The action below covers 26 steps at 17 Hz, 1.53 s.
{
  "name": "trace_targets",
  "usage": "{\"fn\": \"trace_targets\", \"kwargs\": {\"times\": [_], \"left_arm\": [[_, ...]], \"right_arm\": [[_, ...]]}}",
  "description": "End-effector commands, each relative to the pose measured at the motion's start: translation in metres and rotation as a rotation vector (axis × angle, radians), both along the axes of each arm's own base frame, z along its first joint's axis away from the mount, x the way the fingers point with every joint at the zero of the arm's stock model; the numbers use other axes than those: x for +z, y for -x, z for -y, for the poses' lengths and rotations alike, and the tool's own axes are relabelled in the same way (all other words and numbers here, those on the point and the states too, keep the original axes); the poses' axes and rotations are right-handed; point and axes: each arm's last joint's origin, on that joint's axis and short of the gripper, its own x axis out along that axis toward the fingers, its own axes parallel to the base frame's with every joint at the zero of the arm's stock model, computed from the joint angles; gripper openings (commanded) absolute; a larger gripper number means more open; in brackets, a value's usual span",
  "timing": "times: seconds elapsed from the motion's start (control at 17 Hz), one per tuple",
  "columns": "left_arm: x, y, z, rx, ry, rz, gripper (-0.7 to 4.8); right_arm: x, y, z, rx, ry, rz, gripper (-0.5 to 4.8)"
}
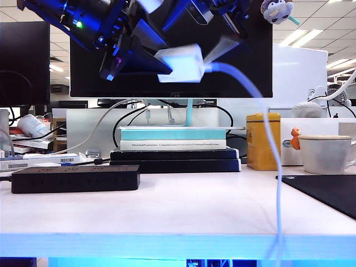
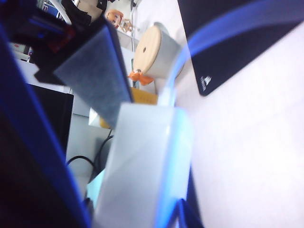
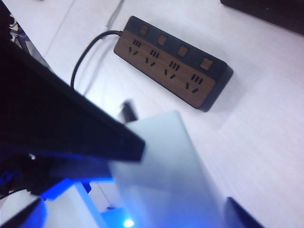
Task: Plug the white charger into the left socket.
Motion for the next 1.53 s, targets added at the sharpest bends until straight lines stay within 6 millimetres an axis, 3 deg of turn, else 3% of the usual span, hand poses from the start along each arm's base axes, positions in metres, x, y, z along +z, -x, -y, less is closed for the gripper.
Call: {"fn": "trace_targets", "kwargs": {"times": [0.06, 0.47, 0.7, 1.0, 1.17, 1.53], "left_arm": [[0.004, 0.000, 0.000, 0.000, 0.035, -0.017, 2.36], [0.003, 0.000, 0.000, 0.007, 0.042, -0.032, 2.36], [0.000, 0.001, 0.000, 0.015, 0.030, -0.071, 2.36], [0.000, -0.002, -0.004, 0.279, 0.151, -0.317, 2.36], [0.001, -0.003, -0.006, 0.302, 0.181, -0.354, 2.36], [0.012, -0.014, -0.044, 0.363, 0.341, -0.502, 2.37]], "right_arm": [[0.007, -0.001, 0.000, 0.001, -0.022, 0.051, 4.79], [0.007, -0.001, 0.000, 0.001, -0.021, 0.051, 4.79], [0.003, 0.000, 0.004, -0.030, 0.113, 0.100, 4.79], [-0.004, 0.004, 0.012, 0.103, 0.347, 0.231, 4.79], [-0.008, 0.000, 0.010, 0.148, 0.357, 0.260, 4.79], [-0.046, -0.020, -0.001, 0.200, 0.402, 0.172, 4.79]]}}
